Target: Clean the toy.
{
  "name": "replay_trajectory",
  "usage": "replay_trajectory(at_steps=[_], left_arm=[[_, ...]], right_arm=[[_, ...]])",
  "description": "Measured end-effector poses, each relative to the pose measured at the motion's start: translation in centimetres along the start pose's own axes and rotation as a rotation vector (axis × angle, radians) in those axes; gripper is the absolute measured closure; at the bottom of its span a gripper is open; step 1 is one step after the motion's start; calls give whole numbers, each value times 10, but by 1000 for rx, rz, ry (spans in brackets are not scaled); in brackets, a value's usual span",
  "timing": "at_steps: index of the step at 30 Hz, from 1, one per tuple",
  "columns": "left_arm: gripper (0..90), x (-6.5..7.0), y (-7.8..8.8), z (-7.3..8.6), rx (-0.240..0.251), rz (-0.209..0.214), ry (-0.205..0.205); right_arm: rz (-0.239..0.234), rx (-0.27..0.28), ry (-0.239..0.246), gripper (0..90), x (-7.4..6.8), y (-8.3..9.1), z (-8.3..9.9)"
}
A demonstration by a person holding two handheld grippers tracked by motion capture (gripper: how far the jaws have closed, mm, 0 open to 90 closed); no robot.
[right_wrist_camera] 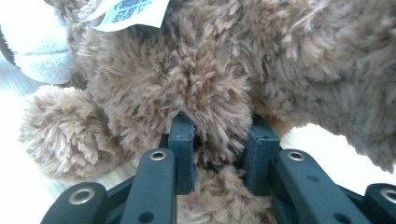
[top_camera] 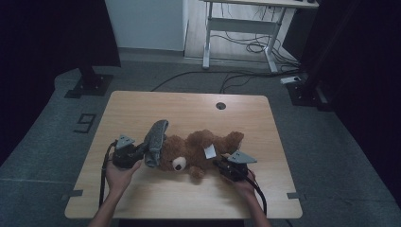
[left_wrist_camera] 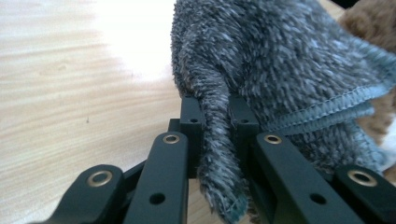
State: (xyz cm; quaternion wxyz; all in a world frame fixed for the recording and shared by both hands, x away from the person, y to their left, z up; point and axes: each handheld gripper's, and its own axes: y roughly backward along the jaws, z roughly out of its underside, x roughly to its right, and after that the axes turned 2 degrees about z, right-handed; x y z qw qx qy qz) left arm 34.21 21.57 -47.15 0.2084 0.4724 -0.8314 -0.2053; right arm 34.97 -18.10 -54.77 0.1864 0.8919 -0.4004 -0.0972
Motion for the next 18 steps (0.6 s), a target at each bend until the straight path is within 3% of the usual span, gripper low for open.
replay_trajectory(at_steps=[6, 7, 8, 9, 10, 16, 17, 18], left_arm=[[798, 24, 6, -21, 54, 32, -52], [798, 36, 7, -32, 73, 56, -73], [798, 36, 7, -32, 73, 56, -73], [798, 52, 5, -46, 93, 86, -100], [799, 52, 5, -46, 93, 86, -100], [800, 104, -23, -82, 83, 167, -193], [801, 121, -36, -90, 74, 187, -220], [801, 121, -36, -90, 74, 187, -220]], right_arm=[[6, 1, 4, 695, -1, 0, 0], [5, 1, 3, 695, -1, 0, 0], [5, 1, 3, 695, -1, 0, 0], [5, 1, 2, 694, -1, 0, 0], [5, 1, 2, 694, -1, 0, 0], [3, -1, 1, 694, 0, 0, 0], [3, -1, 0, 695, 0, 0, 0], [3, -1, 0, 695, 0, 0, 0]])
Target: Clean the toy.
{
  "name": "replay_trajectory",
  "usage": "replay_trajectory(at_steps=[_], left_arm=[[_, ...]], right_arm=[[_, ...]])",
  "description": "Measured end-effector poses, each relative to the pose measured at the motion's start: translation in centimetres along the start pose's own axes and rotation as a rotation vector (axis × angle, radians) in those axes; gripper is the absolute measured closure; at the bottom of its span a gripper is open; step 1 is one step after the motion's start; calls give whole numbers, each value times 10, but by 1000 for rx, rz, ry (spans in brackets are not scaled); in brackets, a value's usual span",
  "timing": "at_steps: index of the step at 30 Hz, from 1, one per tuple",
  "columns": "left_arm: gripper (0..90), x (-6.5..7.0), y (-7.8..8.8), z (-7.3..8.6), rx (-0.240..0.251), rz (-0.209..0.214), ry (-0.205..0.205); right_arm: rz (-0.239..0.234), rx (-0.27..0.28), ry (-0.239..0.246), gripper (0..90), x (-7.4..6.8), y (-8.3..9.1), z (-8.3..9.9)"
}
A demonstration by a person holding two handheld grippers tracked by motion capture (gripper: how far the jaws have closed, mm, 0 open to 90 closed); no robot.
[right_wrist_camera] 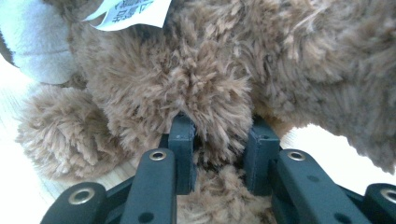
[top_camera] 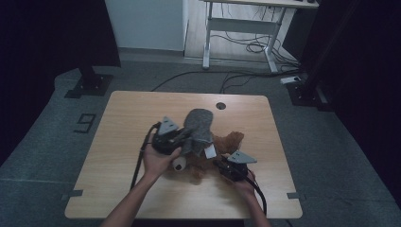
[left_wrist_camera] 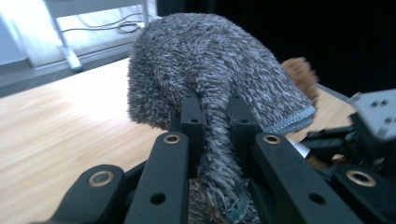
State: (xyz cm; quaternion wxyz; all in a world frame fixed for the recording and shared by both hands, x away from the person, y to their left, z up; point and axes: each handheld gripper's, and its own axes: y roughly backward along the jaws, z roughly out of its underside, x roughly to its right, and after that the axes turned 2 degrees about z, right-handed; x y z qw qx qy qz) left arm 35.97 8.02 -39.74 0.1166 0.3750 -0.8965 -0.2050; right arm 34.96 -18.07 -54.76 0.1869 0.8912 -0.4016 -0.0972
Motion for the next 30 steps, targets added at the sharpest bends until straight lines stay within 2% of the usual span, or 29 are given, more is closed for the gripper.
replay_trajectory(at_steps=[1, 2, 3, 4, 5, 8, 10, 12, 15, 20, 21, 26, 27, 28, 30], left_arm=[[802, 9, -12, -8, -4, 15, -16], [802, 9, -12, -8, -4, 15, -16], [802, 18, -24, -16, 1, 40, -18], [802, 18, -24, -16, 1, 40, -18], [802, 27, -34, -24, 4, 66, -32], [802, 35, -44, -26, -11, 64, -50], [801, 41, -59, -25, -48, 75, -47], [801, 43, -70, -20, -83, 66, -50], [794, 42, -87, -7, -164, 49, -45], [794, 37, -84, -1, -171, 20, -39], [794, 34, -78, 0, -173, 0, -52], [794, 25, -65, 5, -175, -25, -63], [794, 21, -56, 9, -172, -55, -86], [794, 21, -56, 9, -172, -55, -86], [794, 15, -47, 12, -153, -81, -80]], right_arm=[[1, 1, 2, 694, 0, 0, 0], [1, 1, 2, 694, 0, 0, 0], [0, 2, 3, 694, 0, 0, 0], [0, 2, 3, 694, 0, 0, 0], [0, 2, 3, 694, 0, 0, 0], [-1, 0, 2, 694, 0, 0, 0], [1, 3, 4, 694, 0, 0, 0], [3, 4, 6, 694, 0, 0, 0], [6, 0, -1, 695, -1, 0, 0], [7, -1, -7, 695, -1, 0, 0], [8, -1, -4, 695, -1, 0, 0], [11, -1, -1, 695, -2, 0, 0], [12, 0, -2, 695, -2, 0, 0], [12, 0, -2, 695, -2, 0, 0], [12, -1, -4, 697, -2, 0, 0]])
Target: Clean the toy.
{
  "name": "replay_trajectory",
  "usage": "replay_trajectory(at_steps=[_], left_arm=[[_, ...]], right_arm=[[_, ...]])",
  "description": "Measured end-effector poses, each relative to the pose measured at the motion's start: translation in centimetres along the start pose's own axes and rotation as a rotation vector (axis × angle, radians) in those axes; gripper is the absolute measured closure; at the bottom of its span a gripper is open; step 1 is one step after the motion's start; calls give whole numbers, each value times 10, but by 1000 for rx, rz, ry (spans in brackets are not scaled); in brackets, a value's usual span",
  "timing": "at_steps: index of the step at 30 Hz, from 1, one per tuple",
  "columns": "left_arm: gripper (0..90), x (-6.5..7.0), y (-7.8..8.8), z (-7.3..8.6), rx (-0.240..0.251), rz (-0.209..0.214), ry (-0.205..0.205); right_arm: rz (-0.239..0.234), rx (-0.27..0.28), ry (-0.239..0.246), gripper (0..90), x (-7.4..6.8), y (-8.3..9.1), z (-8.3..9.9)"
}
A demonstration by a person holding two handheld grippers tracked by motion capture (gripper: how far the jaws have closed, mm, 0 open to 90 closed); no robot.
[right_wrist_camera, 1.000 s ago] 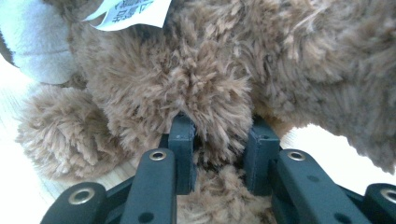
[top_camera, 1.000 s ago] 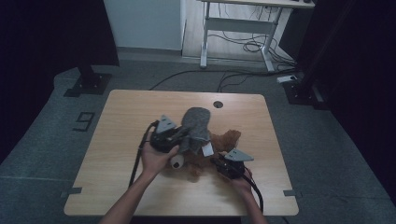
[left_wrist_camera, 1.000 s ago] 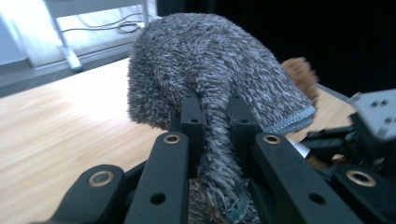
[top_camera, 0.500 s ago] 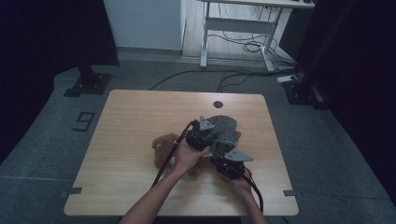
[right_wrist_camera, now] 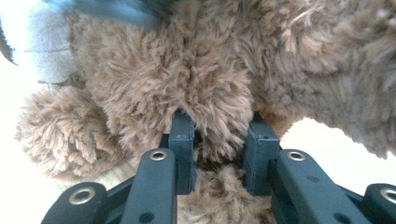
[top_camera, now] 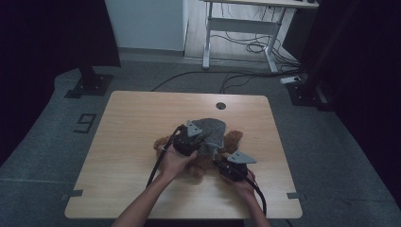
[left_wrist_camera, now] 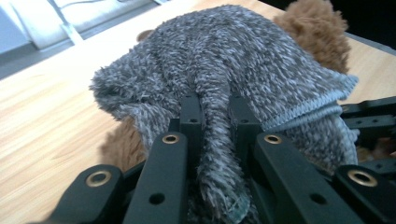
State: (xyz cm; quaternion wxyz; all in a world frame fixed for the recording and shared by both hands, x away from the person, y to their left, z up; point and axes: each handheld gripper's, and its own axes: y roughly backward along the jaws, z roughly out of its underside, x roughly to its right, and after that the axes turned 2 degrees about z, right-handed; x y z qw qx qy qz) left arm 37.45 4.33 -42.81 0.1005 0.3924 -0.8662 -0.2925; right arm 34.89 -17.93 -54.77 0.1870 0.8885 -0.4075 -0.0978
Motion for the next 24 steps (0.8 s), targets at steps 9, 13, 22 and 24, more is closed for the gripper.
replay_trajectory(at_steps=[9, 13, 22, 24], left_arm=[[792, -48, 29, 30, -14, -51, 87], [790, -58, 40, 39, 11, -47, 127], [789, -58, 49, 35, 40, -34, 146], [786, -54, 47, 30, 43, -22, 141]], right_arm=[[0, 0, 9, 702, 0, 0, 0], [0, -1, 9, 702, 0, 0, 0], [-1, -2, 6, 703, 1, 0, 0], [1, 0, 9, 703, 1, -1, 0]])
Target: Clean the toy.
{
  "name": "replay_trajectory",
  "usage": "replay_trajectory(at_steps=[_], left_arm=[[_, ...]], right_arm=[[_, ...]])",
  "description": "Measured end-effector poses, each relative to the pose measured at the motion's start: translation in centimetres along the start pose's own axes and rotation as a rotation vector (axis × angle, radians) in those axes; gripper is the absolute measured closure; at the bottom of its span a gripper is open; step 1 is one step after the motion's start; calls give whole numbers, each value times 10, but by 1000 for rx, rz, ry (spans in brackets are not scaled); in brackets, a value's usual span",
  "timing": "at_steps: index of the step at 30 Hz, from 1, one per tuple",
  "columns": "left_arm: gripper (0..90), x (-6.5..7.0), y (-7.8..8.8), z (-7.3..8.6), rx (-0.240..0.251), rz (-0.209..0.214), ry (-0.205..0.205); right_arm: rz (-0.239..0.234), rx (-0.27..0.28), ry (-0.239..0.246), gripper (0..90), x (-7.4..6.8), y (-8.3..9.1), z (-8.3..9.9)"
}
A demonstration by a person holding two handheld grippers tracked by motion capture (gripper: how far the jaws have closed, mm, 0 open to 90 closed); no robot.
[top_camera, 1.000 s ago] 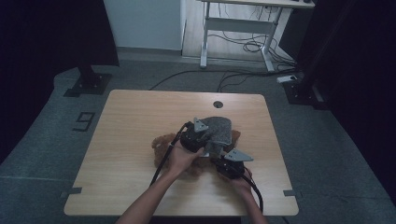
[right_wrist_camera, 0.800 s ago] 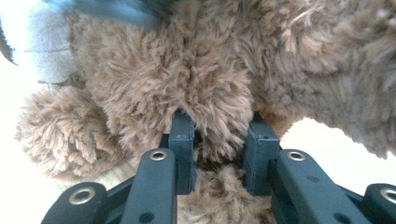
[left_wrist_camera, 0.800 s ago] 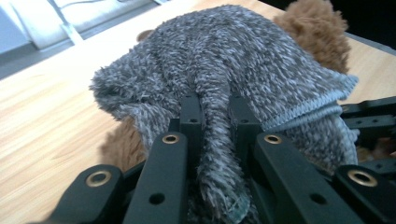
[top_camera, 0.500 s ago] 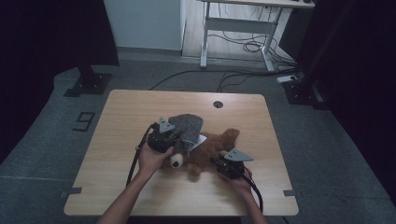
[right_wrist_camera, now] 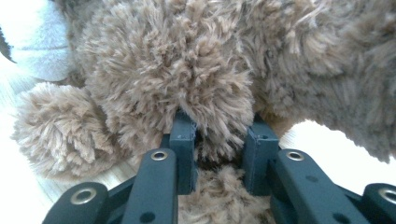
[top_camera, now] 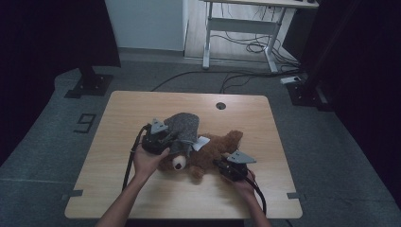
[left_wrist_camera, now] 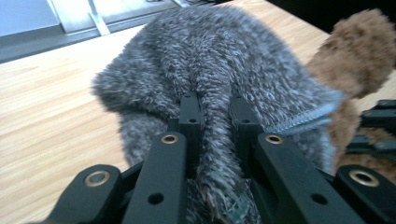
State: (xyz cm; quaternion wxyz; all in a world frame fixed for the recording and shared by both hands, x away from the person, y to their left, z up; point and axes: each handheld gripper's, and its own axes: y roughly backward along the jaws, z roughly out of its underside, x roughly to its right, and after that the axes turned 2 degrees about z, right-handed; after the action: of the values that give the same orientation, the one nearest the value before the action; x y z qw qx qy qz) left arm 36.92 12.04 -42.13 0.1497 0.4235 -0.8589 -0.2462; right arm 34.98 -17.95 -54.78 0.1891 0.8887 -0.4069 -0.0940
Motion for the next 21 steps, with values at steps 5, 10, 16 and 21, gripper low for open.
replay_trajectory(at_steps=[5, 10, 16, 21], left_arm=[[787, 21, -9, -16, 15, 53, -20], [787, 48, -23, -33, 18, 120, -47], [786, 85, -53, -49, 4, 195, -83], [787, 94, -85, -37, -87, 177, -95]], right_arm=[[-1, -4, -3, 702, 0, 0, 0], [-2, -5, -6, 702, 0, 0, 0], [0, -4, 0, 702, 0, 0, 0], [1, -5, -4, 702, -1, 0, 0]])
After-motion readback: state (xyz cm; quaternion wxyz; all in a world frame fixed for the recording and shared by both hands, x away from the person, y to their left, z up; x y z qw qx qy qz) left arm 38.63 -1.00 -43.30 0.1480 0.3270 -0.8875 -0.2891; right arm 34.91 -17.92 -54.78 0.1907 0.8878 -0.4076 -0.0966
